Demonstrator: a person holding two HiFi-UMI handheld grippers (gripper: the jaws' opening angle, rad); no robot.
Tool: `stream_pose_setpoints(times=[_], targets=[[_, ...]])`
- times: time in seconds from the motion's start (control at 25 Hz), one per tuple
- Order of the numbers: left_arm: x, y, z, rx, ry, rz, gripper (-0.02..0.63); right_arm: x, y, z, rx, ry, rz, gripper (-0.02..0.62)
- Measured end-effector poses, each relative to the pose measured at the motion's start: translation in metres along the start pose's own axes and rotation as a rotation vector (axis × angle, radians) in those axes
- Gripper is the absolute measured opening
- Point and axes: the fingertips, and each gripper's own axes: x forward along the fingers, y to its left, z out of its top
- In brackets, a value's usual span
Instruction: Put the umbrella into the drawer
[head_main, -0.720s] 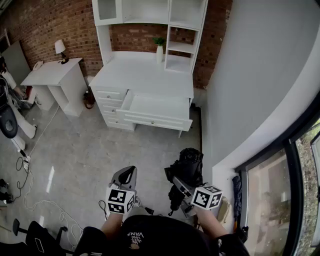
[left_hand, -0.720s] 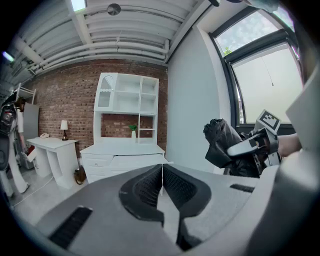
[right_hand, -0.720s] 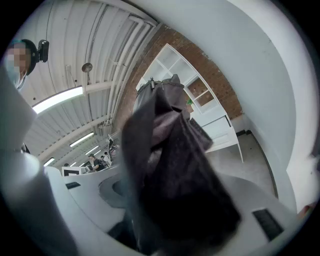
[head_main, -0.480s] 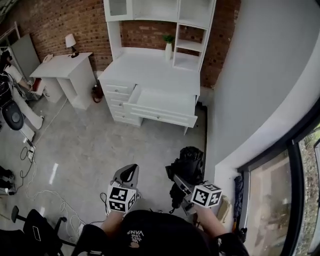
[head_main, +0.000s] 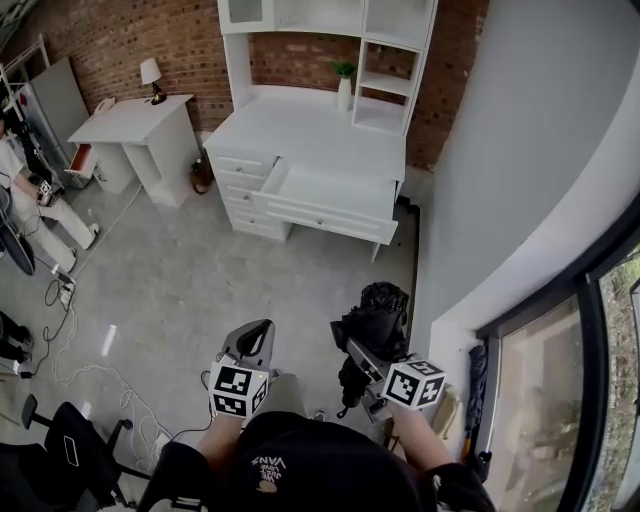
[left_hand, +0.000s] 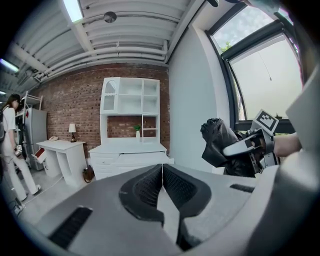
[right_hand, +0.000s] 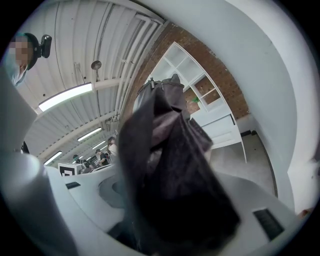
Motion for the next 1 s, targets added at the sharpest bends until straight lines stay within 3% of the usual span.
stream_pose_setpoints(times=[0.44,1.0], targets=[[0.046,0.016,-0.003,-0.013,0.009,-0.013,0.011,0.033,-0.033,0.016,-0.015,0.033,-0.039,0.242],[0.167,0.153,0.028,-0.046,0.018,-0.017,0.011,0.184,-0.063,0.096,-0.083,0.071,-0.100,0.242]])
